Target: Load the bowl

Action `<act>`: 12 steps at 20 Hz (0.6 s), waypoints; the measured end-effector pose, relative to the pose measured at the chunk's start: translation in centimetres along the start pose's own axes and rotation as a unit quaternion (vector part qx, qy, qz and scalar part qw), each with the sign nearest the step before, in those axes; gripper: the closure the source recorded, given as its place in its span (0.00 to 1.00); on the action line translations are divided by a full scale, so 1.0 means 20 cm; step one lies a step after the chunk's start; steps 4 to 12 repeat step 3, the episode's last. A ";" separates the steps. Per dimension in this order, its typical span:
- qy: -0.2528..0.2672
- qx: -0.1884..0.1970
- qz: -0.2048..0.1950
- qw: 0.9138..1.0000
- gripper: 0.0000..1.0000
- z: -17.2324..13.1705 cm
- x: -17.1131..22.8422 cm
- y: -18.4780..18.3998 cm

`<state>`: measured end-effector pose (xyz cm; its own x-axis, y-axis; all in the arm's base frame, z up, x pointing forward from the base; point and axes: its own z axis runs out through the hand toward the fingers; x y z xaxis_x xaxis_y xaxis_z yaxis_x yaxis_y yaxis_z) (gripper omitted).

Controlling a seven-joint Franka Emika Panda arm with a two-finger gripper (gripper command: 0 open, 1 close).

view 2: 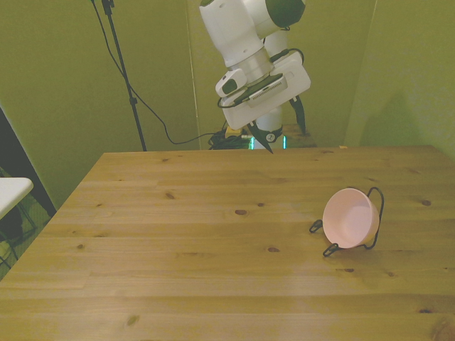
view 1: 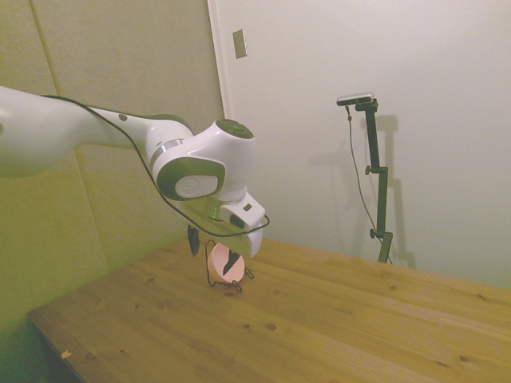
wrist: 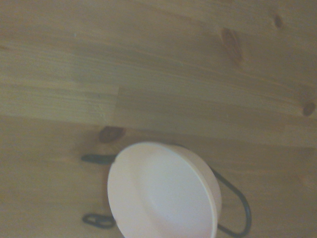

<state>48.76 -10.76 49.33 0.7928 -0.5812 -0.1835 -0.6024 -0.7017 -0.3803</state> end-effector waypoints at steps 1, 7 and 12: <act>0.005 -0.006 0.004 1.000 0.00 -0.01 -0.03 0.01; 0.021 -0.018 0.014 1.000 0.00 -0.04 -0.07 0.03; 0.021 -0.018 0.014 1.000 0.00 -0.04 -0.07 0.03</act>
